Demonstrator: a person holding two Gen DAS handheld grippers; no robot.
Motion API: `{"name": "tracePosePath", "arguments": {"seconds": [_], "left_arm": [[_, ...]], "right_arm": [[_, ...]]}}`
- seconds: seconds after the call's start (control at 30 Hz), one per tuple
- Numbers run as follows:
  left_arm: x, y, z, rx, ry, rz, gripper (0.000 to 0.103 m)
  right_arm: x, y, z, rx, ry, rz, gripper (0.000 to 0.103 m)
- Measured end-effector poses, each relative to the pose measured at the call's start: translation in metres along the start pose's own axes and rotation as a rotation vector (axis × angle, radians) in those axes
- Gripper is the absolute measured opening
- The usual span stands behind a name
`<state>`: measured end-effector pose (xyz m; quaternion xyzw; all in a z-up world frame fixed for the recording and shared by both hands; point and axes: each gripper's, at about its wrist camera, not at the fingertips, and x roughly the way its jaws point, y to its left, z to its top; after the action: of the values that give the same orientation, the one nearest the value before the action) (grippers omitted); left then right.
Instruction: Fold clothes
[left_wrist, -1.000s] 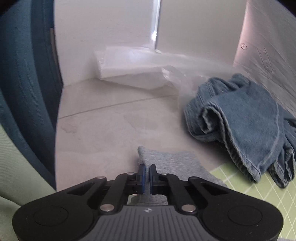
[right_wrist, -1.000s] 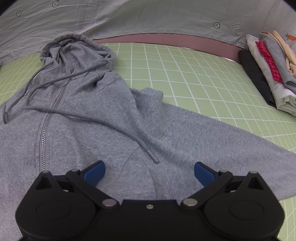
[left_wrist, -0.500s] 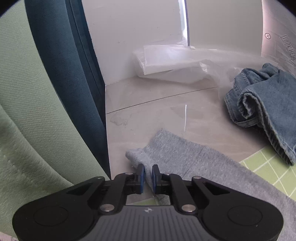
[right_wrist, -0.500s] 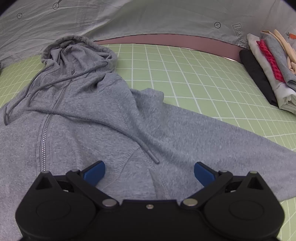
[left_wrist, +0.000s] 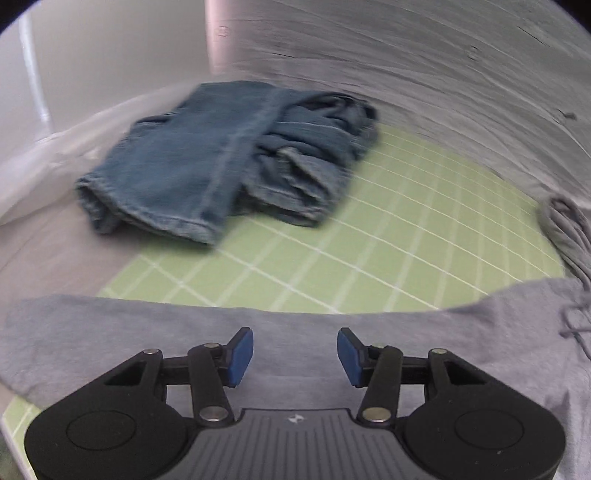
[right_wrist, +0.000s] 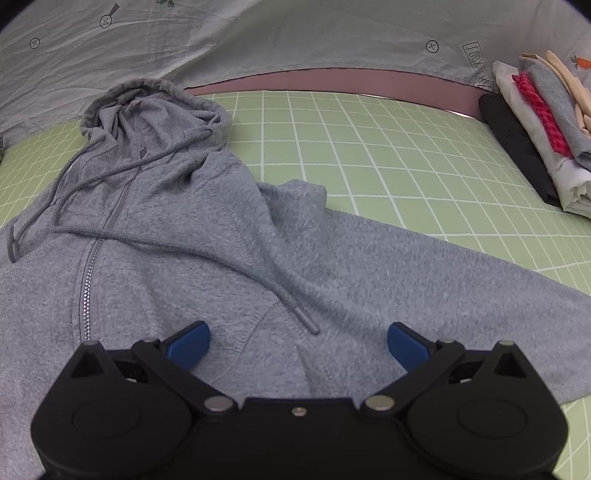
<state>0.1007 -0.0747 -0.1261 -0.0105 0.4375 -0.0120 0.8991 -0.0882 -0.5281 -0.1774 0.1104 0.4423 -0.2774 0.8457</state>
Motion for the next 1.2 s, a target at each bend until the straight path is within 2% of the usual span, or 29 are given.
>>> {"name": "tracePosePath", "arguments": {"seconds": [0.1, 0.27, 0.37, 0.4, 0.43, 0.5, 0.53, 0.63, 0.73, 0.8, 0.9, 1.0, 1.13, 1.2], "left_arm": [[0.007, -0.037, 0.003, 0.073, 0.014, -0.083, 0.052], [0.016, -0.076, 0.013, 0.074, 0.038, -0.192, 0.052], [0.026, -0.094, 0.019, 0.085, 0.069, -0.227, 0.051], [0.03, -0.099, 0.021, 0.093, 0.084, -0.222, 0.046], [0.034, -0.104, 0.021, 0.102, 0.092, -0.219, 0.029], [0.038, -0.11, 0.023, 0.113, 0.093, -0.225, 0.005], [0.039, -0.11, 0.025, 0.112, 0.071, -0.224, 0.002], [0.041, -0.108, 0.037, 0.099, 0.016, -0.212, 0.002], [0.049, -0.101, 0.054, 0.026, 0.019, -0.223, 0.002], [0.054, -0.104, 0.059, 0.029, 0.03, -0.219, 0.003], [0.054, -0.113, 0.056, 0.091, 0.044, -0.207, 0.009], [0.056, -0.114, 0.052, 0.087, 0.059, -0.217, 0.028], [0.058, -0.115, 0.048, 0.087, 0.082, -0.203, 0.029], [0.058, -0.117, 0.046, 0.097, 0.078, -0.2, 0.029]], "right_arm": [[0.002, -0.001, 0.001, 0.012, 0.0, 0.011, 0.103], [0.005, -0.002, 0.003, 0.024, -0.001, 0.027, 0.103], [0.006, -0.002, 0.004, 0.025, -0.003, 0.034, 0.103], [0.006, -0.002, 0.004, 0.025, -0.003, 0.036, 0.103], [0.007, -0.002, 0.005, 0.025, -0.003, 0.037, 0.103], [0.007, -0.002, 0.005, 0.025, -0.003, 0.039, 0.103], [0.007, -0.001, 0.006, 0.023, -0.003, 0.04, 0.103], [0.008, -0.001, 0.006, 0.016, -0.005, 0.042, 0.103], [0.008, 0.0, 0.007, 0.003, -0.004, 0.044, 0.103], [0.007, -0.001, 0.011, 0.001, -0.001, 0.042, 0.103], [0.001, -0.005, 0.028, 0.033, -0.056, 0.042, 0.103], [0.002, -0.007, 0.053, 0.06, -0.101, 0.065, 0.103], [0.03, 0.009, 0.085, 0.01, -0.076, 0.132, 0.101], [0.043, 0.019, 0.096, -0.027, -0.059, 0.156, 0.091]]}}
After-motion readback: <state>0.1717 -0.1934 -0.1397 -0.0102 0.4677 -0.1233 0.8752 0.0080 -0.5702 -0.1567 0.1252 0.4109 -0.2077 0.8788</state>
